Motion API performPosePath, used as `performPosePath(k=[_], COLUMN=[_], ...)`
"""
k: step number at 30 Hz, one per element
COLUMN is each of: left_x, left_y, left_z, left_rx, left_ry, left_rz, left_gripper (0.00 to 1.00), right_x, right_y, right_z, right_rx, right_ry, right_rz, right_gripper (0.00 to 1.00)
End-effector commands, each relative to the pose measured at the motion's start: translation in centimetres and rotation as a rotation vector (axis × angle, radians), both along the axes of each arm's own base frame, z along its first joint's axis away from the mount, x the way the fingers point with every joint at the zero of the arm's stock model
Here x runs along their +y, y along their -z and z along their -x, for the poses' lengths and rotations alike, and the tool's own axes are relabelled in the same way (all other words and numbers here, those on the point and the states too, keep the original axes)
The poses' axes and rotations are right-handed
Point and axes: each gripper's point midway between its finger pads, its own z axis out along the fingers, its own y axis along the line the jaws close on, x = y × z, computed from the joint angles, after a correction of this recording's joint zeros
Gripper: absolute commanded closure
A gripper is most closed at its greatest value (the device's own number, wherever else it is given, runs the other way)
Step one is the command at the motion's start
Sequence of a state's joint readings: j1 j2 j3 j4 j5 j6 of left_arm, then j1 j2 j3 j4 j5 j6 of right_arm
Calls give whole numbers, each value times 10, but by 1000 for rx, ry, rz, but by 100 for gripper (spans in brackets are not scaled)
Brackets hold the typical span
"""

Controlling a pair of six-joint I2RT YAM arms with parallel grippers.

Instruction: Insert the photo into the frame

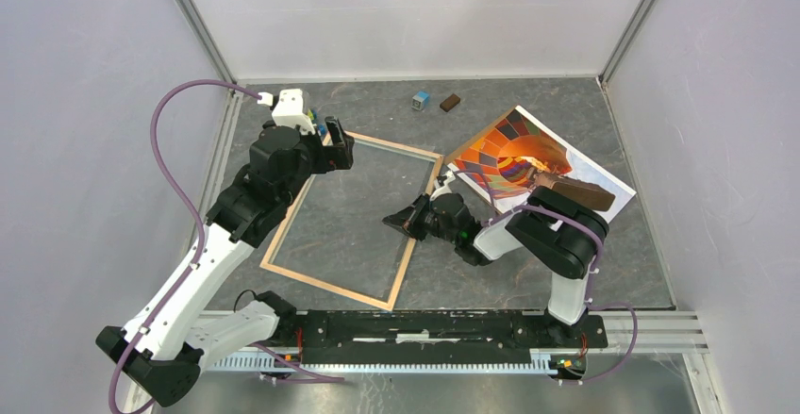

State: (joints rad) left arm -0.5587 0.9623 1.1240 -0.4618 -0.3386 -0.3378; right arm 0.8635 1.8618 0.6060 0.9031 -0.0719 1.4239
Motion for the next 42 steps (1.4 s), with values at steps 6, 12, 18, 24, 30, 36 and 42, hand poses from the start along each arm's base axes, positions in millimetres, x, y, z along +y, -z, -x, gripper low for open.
performPosePath(k=[6, 12, 18, 24, 30, 36, 42], left_x=[-2, -2, -3, -3, -3, -4, -4], left_y=[-8, -8, -7, -7, -6, -6, -6], left_z=[-4, -4, -4, -5, -5, -5, -5], left_rx=[-42, -40, -39, -37, -35, -35, -35], left_ry=[12, 12, 13, 13, 14, 16, 16], left_rz=[-14, -15, -14, -16, -16, -15, -15], left_gripper=[0, 0, 0, 0, 0, 0, 0], right_x=[2, -1, -1, -1, 1, 0, 4], right_y=[-8, -9, -8, -7, -5, -3, -1], right_z=[-4, -4, -2, -3, -3, -2, 0], right_rx=[-19, -17, -13, -14, -9, 0, 4], right_ry=[-5, -6, -16, -11, -17, -18, -38], right_rz=[-32, -38, -40, -38, -48, -56, -69], right_gripper=[100, 100, 100, 100, 100, 100, 100])
